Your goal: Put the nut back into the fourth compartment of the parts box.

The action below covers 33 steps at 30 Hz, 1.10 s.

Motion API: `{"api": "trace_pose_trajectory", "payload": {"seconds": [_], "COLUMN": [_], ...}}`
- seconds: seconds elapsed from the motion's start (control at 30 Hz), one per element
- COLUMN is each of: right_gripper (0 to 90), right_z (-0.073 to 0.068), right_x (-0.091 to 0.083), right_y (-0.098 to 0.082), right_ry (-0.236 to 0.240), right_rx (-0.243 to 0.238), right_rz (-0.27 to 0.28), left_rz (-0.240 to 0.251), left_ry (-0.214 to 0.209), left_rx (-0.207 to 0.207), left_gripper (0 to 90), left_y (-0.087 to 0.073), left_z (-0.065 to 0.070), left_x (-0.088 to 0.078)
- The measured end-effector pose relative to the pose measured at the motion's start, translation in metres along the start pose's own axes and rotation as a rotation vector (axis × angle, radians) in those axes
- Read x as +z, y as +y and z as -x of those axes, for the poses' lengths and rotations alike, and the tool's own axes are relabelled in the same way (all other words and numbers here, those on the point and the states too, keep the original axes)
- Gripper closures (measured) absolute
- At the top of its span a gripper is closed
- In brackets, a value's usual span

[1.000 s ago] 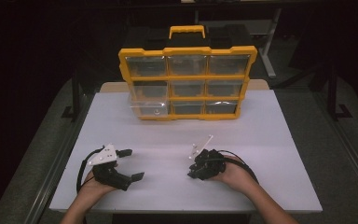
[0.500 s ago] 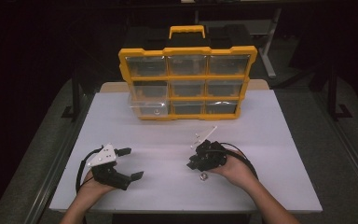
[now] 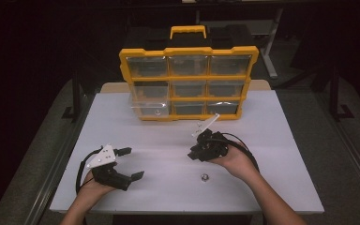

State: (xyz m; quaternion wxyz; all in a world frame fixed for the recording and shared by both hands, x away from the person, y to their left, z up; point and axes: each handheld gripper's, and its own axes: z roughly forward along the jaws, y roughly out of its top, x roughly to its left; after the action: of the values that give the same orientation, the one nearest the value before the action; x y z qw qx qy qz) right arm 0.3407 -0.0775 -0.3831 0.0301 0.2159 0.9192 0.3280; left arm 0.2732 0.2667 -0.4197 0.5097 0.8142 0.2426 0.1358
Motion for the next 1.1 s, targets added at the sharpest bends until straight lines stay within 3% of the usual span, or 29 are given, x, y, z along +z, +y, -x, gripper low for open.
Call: {"api": "trace_pose_trajectory", "payload": {"seconds": [0.5, 1.1], "right_gripper": [69.2, 69.2], "right_z": [0.011, 0.024], "right_x": [-0.016, -0.035], "right_y": [0.025, 0.060], "right_ry": [0.008, -0.013], "right_rx": [0.033, -0.004], "right_rz": [0.032, 0.059], "left_rz": [0.002, 0.000], "left_ry": [-0.005, -0.008], "left_rx": [-0.007, -0.001], "left_gripper": [2.0, 2.0], "left_y": [0.000, 0.000], "left_z": [0.001, 0.000], "left_x": [0.001, 0.001]}}
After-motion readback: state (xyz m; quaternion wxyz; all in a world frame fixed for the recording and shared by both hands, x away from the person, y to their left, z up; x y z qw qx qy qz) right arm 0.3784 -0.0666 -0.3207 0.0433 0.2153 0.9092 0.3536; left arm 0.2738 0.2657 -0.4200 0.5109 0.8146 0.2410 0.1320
